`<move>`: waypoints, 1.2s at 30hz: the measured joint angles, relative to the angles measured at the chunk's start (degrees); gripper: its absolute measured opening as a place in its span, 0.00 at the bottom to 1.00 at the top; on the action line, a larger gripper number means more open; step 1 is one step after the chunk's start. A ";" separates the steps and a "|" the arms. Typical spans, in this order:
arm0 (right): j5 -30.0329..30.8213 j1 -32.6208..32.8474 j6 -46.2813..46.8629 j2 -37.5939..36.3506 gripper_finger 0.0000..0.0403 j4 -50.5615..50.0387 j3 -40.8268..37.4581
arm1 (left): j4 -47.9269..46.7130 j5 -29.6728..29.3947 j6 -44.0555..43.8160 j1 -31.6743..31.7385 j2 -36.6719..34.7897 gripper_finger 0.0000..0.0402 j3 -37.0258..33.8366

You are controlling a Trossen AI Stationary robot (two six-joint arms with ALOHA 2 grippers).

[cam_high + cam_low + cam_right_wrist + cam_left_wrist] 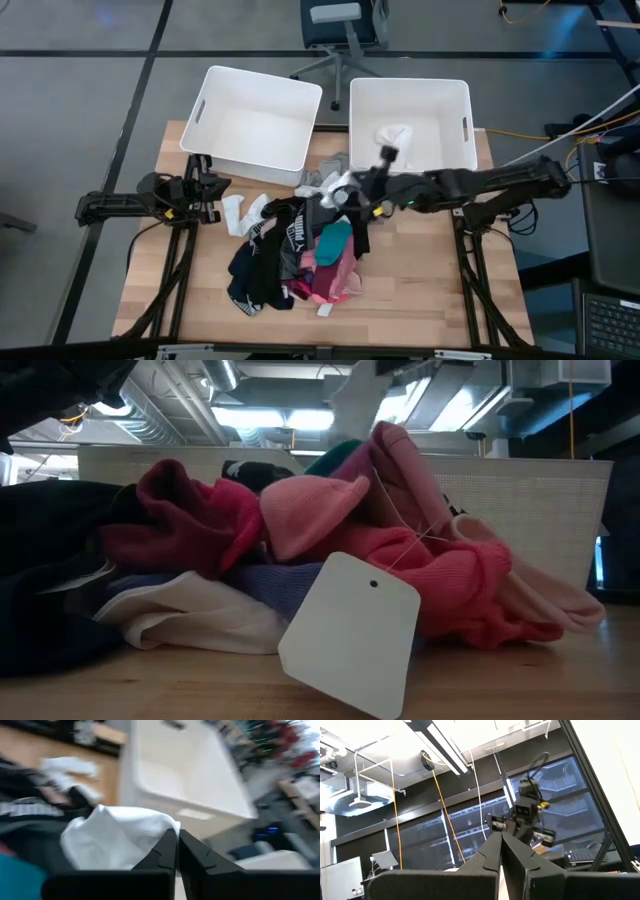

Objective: Sort clothes

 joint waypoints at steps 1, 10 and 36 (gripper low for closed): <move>1.84 0.00 -0.65 -1.19 0.04 0.24 0.00 | 0.00 -0.09 0.00 -0.02 0.00 0.01 0.00; 12.77 -3.87 -6.92 -9.80 0.04 0.93 0.00 | 0.02 -0.09 0.00 0.00 0.00 0.01 0.00; 9.89 -36.87 -5.80 -15.10 0.04 -0.59 0.07 | 0.00 -0.10 0.02 -0.01 0.00 0.01 0.00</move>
